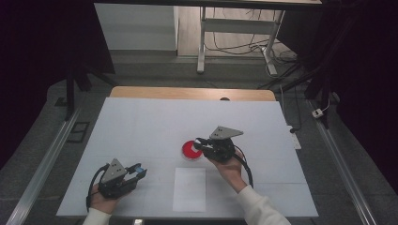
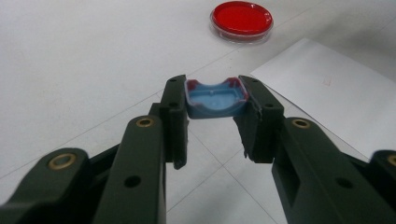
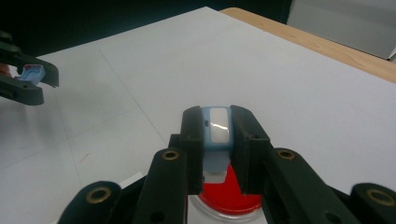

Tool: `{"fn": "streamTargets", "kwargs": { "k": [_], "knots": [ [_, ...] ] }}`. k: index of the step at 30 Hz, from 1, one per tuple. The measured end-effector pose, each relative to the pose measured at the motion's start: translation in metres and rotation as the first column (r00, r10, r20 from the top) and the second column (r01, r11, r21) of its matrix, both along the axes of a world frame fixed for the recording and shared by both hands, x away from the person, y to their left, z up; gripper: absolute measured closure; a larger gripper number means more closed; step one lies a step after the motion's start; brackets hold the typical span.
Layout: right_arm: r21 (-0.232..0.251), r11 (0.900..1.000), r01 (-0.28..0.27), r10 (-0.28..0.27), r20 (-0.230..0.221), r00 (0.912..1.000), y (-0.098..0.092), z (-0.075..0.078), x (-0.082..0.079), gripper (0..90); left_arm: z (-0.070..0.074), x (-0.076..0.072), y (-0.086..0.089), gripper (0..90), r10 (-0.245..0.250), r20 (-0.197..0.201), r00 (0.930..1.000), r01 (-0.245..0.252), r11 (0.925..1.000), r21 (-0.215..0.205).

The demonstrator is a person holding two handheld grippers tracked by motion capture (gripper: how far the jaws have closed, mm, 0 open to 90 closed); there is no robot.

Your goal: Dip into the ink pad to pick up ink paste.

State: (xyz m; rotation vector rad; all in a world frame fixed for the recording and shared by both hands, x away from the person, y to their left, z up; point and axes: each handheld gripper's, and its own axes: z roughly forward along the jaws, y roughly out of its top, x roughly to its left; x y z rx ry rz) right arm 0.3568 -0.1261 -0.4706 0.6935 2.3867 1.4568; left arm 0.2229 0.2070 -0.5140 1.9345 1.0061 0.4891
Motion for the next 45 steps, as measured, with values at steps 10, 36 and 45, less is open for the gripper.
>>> {"fn": "streamTargets", "kwargs": {
  "k": [10, 36, 45],
  "knots": [
    [-0.042, 0.999, 0.016, -0.016, -0.013, 0.9998, 0.011, -0.008, 0.013, 74.9, -0.001, 0.0, -0.003, 64.9, -0.01, -0.002, 1.0, 0.01, 0.9999, 0.007],
    [-0.143, 0.989, 0.02, -0.025, -0.032, 0.9992, 0.02, -0.031, 0.027, 74.9, -0.002, 0.0, -0.004, 64.8, -0.016, -0.01, 0.9998, 0.016, 0.9998, 0.01],
    [-0.144, 0.989, 0.021, -0.025, -0.028, 0.9993, 0.022, -0.032, 0.026, 74.9, -0.002, 0.0, -0.004, 64.8, -0.017, -0.01, 0.9998, 0.018, 0.9998, 0.012]
  ]
}}
